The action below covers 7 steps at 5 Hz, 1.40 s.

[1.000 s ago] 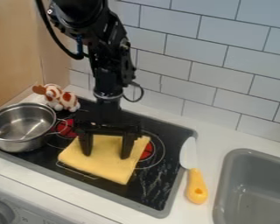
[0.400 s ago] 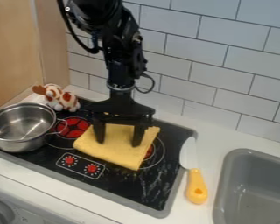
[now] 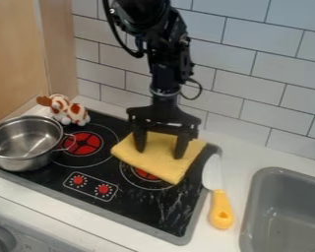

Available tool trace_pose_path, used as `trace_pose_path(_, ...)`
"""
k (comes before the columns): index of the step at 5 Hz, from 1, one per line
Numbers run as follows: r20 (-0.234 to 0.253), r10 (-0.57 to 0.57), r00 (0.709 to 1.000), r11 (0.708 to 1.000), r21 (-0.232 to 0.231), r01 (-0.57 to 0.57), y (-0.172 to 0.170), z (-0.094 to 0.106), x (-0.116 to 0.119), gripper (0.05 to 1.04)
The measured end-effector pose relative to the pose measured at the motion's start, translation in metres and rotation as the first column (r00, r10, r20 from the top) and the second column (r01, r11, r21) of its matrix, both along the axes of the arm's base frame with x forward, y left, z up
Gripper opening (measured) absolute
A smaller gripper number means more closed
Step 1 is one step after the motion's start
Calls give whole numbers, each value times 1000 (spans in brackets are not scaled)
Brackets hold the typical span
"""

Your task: Move the yellow cloth to the upper right side of the stove

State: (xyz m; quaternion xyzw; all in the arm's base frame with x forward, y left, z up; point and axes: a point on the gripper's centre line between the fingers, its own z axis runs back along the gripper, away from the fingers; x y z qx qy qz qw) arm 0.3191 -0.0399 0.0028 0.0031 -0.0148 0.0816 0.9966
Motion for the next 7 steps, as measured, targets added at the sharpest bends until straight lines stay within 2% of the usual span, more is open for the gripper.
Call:
trace_pose_path(1,16,-43,999,999,-18,43,-11,1,15,998)
trace_pose_path(3,4,-169,986,986,-1,169,-37,3,27,998)
trace_pose_path(4,17,-207,978,978,-2,207,-49,6,30,998)
trace_pose_path(6,12,-194,981,981,12,193,-47,7,29,998)
trace_pose_path(7,36,-184,982,983,17,183,-46,16,31,998)
